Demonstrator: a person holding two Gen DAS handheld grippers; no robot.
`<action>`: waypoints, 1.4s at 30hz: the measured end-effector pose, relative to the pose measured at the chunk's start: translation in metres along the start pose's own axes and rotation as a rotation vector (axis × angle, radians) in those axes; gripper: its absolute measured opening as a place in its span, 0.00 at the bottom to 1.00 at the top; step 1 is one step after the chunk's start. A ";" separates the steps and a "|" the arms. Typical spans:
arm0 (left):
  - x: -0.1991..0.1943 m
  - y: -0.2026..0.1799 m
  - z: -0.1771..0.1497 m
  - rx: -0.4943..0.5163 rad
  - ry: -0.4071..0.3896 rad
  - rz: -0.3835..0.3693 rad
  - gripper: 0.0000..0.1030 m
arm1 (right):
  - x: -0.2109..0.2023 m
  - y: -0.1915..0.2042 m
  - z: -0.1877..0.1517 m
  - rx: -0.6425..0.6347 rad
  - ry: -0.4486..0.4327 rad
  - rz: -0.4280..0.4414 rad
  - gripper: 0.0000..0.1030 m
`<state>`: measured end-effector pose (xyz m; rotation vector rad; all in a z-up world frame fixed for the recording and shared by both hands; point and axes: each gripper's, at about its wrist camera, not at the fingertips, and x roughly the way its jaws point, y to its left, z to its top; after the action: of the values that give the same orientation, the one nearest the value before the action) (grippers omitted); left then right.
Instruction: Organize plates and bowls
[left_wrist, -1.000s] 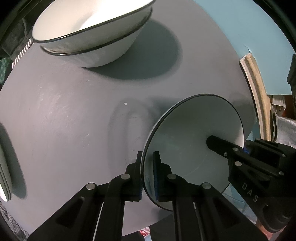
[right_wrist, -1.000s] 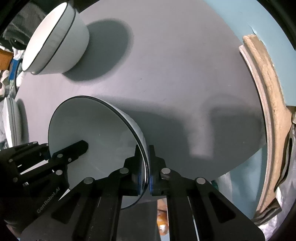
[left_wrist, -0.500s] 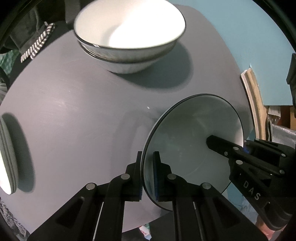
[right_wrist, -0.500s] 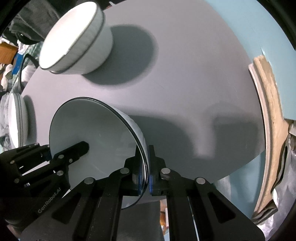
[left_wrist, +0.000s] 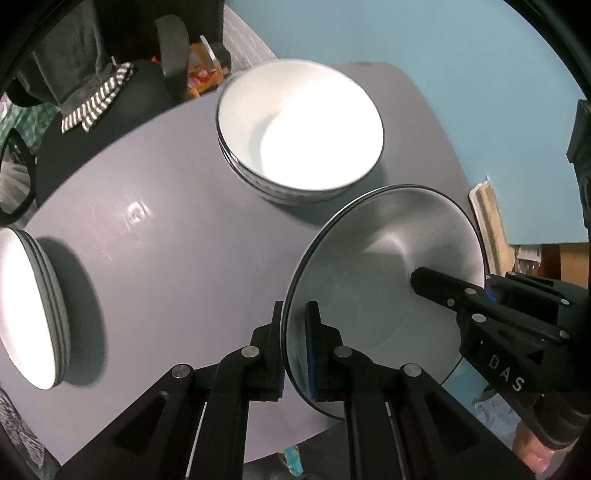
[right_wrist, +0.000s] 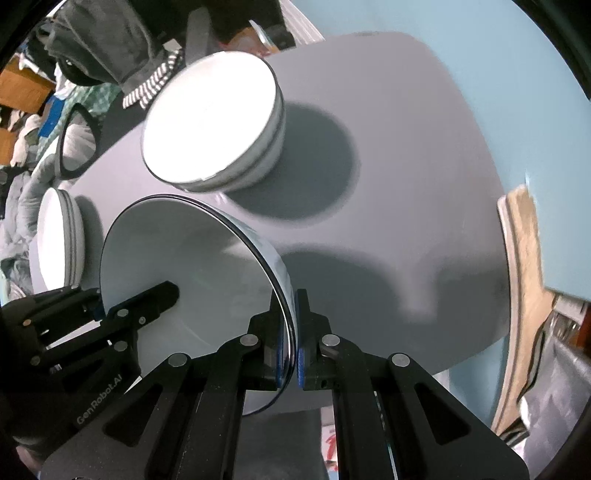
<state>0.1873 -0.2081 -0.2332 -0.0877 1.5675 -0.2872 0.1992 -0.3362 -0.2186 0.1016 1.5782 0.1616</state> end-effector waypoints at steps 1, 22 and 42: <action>-0.002 0.001 0.001 0.000 -0.006 0.003 0.08 | 0.003 0.002 -0.003 -0.004 -0.003 0.001 0.05; -0.035 0.017 0.059 -0.044 -0.093 0.042 0.09 | -0.011 0.009 0.034 -0.080 -0.041 -0.003 0.05; -0.010 0.031 0.094 -0.097 -0.057 0.083 0.11 | 0.019 0.011 0.085 -0.109 0.031 -0.014 0.05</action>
<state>0.2842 -0.1879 -0.2304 -0.1051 1.5242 -0.1422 0.2835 -0.3186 -0.2357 0.0035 1.5971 0.2387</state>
